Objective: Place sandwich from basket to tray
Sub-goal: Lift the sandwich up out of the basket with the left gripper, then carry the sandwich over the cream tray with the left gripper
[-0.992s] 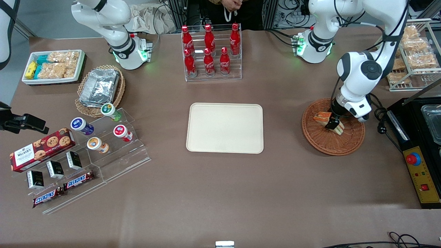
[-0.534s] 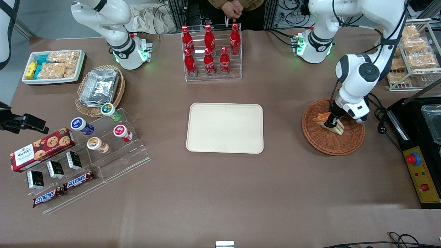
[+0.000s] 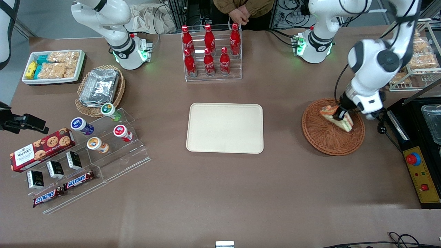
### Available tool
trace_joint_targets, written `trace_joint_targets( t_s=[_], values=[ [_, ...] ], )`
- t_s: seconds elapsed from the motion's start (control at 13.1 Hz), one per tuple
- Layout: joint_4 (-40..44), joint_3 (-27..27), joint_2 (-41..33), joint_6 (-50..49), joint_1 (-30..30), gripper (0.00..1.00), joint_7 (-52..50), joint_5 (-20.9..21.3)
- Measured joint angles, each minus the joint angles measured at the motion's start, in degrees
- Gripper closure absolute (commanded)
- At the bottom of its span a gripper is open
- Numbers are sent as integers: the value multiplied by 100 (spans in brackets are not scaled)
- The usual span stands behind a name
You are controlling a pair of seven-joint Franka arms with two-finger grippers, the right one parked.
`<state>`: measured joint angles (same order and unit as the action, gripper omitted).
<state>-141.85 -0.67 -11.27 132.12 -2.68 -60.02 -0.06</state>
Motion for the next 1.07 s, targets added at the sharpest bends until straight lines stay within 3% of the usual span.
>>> trace_joint_targets(
  t_s=[0.38,0.61,1.07],
  values=[
    [2653,-264,-276,-3698,-2,100,1418,-17],
    [3491,-919,-164,-4214,-14,100,1568,-28],
    [3678,-2406,385,-4088,-57,100,2327,-386]
  ],
)
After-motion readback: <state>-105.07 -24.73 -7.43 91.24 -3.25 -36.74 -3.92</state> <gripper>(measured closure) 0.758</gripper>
